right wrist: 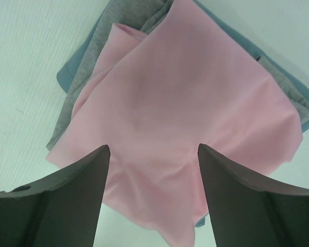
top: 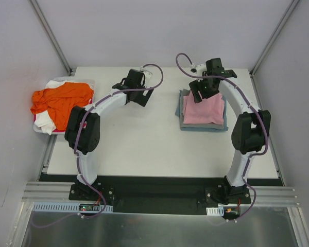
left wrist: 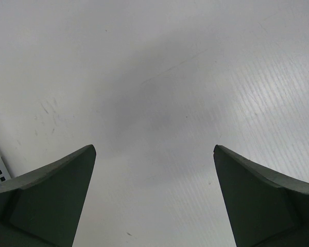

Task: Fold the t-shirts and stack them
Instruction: Neatly place the folded tshirt to the corner

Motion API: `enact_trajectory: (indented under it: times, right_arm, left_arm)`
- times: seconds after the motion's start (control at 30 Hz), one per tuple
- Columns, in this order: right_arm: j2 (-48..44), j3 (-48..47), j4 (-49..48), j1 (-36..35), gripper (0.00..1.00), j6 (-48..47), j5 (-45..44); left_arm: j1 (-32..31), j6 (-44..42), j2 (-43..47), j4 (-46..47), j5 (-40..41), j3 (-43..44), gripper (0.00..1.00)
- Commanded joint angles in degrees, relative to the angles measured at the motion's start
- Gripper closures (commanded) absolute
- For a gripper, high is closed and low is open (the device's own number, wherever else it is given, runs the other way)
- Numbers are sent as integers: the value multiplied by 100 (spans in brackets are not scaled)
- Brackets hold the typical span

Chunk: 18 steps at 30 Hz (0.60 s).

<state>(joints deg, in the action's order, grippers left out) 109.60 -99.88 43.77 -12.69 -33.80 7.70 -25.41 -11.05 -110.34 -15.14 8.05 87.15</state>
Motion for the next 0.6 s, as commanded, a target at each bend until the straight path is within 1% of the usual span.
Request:
enact_trajectory:
  times: [0.0, 0.3, 0.57]
  right_arm:
    - [281, -523, 26, -41, 27, -126, -111]
    - [966, -1095, 88, -58, 26, -223, -164]
    - [1344, -1078, 167, -67, 25, -276, -85]
  left_arm:
    - [62, 15, 408, 169, 73, -49, 1]
    - [71, 41, 435, 178, 56, -119, 1]
    - [80, 15, 540, 195, 47, -269, 1]
